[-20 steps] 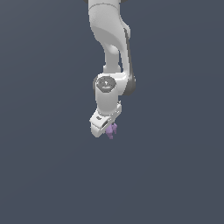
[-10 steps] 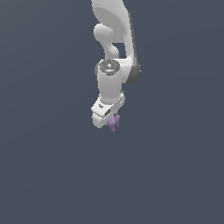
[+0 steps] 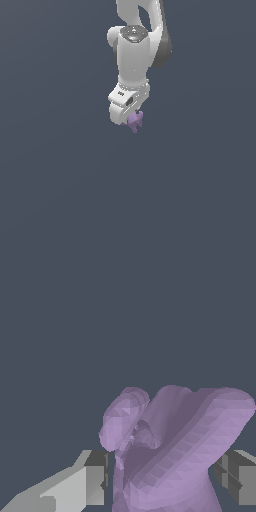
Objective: Pick up the object and move it to a goal position.
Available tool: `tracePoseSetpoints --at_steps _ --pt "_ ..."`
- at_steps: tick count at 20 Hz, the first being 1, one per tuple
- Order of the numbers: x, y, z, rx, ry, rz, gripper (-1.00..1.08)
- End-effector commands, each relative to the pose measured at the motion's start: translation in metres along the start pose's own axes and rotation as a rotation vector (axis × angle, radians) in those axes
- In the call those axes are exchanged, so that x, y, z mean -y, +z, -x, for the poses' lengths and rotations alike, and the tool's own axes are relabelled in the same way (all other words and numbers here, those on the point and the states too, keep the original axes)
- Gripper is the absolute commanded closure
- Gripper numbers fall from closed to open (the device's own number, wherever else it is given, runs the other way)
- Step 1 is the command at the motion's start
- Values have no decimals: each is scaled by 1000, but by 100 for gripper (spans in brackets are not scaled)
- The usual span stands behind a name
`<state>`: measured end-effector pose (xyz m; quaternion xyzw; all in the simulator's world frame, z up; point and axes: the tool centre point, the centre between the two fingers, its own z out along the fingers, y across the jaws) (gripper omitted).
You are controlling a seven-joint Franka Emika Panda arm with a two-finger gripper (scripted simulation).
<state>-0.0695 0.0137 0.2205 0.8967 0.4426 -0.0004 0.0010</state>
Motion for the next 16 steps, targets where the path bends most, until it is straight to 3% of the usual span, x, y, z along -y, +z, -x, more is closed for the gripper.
tracePoseSetpoints --at_steps 1,16 --pt "11 -26 1 -1 0 0 108" --pt "60 -153 2 -2 0 -2 108"
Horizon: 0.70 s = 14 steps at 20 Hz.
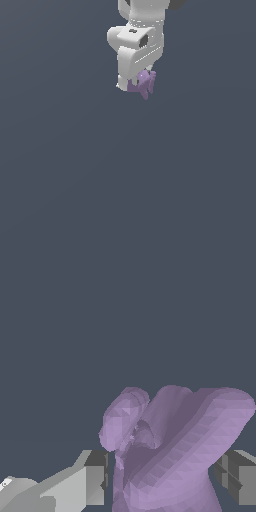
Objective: Pick up the object and move it to a goal position.
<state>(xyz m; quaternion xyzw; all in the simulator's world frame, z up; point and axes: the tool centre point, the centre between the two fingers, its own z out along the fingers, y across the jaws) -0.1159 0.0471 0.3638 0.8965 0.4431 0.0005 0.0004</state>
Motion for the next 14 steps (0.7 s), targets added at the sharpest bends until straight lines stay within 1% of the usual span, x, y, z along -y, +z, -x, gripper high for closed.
tracePoseSetpoints --at_steps 1,7,14 --pt "5 -14 0 0 1 -1 108" --pt "11 -33 0 1 1 -1 108" --pt "10 -33 0 1 2 -1 108"
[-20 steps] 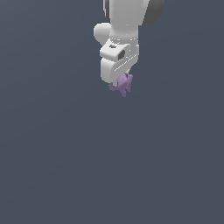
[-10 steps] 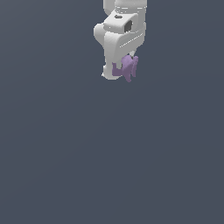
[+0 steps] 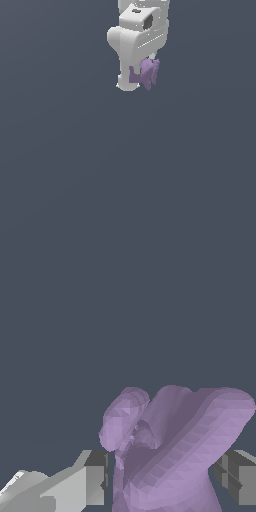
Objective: Pick up the object and move it to a goal position.
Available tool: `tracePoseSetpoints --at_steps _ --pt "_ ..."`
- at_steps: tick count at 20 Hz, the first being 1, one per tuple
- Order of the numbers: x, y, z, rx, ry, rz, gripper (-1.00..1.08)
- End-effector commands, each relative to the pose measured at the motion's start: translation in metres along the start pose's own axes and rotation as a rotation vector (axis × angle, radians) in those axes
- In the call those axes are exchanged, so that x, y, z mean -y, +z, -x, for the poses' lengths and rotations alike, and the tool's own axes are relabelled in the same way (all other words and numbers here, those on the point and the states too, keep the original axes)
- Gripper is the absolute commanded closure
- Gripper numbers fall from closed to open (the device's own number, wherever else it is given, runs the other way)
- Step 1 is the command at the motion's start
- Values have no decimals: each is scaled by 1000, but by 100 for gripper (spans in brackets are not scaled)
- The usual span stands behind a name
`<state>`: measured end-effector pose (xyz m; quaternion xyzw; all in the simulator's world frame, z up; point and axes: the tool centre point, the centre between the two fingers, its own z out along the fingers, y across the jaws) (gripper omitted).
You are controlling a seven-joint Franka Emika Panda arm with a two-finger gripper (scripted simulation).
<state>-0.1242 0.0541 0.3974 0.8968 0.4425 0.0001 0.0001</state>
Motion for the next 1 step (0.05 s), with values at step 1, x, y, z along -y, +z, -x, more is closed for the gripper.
tracePoseSetpoints --at_steps 1 --pt "-1 1 0 0 1 0 108"
